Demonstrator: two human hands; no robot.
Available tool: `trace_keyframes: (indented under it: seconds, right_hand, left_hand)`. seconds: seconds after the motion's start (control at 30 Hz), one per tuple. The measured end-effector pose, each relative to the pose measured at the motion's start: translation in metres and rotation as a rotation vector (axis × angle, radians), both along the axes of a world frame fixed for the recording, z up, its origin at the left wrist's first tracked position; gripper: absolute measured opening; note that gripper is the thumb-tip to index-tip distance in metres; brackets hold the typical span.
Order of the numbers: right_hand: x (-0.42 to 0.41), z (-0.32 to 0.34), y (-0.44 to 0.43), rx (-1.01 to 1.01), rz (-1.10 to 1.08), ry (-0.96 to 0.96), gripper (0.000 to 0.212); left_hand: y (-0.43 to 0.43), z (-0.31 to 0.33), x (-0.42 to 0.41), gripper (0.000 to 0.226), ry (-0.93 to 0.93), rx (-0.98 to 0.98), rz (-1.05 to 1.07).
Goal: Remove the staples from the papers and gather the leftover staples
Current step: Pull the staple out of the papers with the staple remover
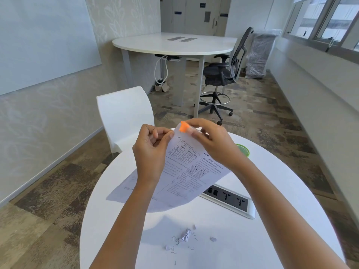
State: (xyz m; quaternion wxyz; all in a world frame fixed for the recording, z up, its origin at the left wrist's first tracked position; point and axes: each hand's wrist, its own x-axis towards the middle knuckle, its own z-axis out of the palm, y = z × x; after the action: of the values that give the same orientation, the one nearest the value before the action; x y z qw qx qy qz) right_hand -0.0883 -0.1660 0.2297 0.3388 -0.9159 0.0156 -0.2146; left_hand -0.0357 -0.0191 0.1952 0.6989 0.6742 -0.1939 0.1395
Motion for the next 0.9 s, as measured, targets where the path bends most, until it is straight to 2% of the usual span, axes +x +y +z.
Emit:
trace_keyframes:
  seconds: [0.07, 0.1, 0.23, 0.37, 0.5, 0.6, 0.7, 0.83, 0.9]
  right_hand:
    - [0.001, -0.003, -0.003, 0.223, -0.047, 0.023, 0.031]
    - [0.001, -0.005, -0.005, 0.264, -0.064, 0.029, 0.031]
    - [0.0, -0.012, -0.009, 0.258, -0.06, 0.066, 0.039]
    - [0.001, -0.012, -0.011, 0.276, -0.041, 0.058, 0.032]
    - [0.003, -0.012, -0.014, 0.268, -0.005, 0.085, 0.029]
    - [0.007, -0.017, -0.017, 0.267, 0.013, 0.112, 0.028]
    - [0.011, -0.022, -0.021, 0.331, -0.016, 0.14, 0.015]
    - [0.016, -0.038, -0.041, 0.464, -0.215, 0.034, 0.044]
    - [0.019, -0.051, -0.056, 0.555, -0.317, 0.02, 0.049]
  left_hand:
    - [0.0, 0.0, 0.002, 0.039, 0.045, -0.03, -0.008]
    - [0.0, -0.001, 0.003, 0.039, 0.063, -0.04, -0.011]
    - [-0.001, -0.002, 0.003, 0.035, 0.132, -0.064, -0.021]
    - [0.0, -0.001, 0.005, 0.019, 0.251, -0.091, -0.097]
    - [0.001, 0.0, 0.009, 0.018, 0.337, -0.001, -0.213]
    - [-0.001, -0.001, 0.011, 0.01, 0.347, 0.037, -0.182]
    - [-0.005, -0.009, 0.015, 0.005, 0.37, 0.045, -0.132]
    - [-0.007, -0.019, 0.022, 0.006, 0.386, 0.049, -0.076]
    - [-0.007, -0.024, 0.027, 0.006, 0.395, 0.056, -0.07]
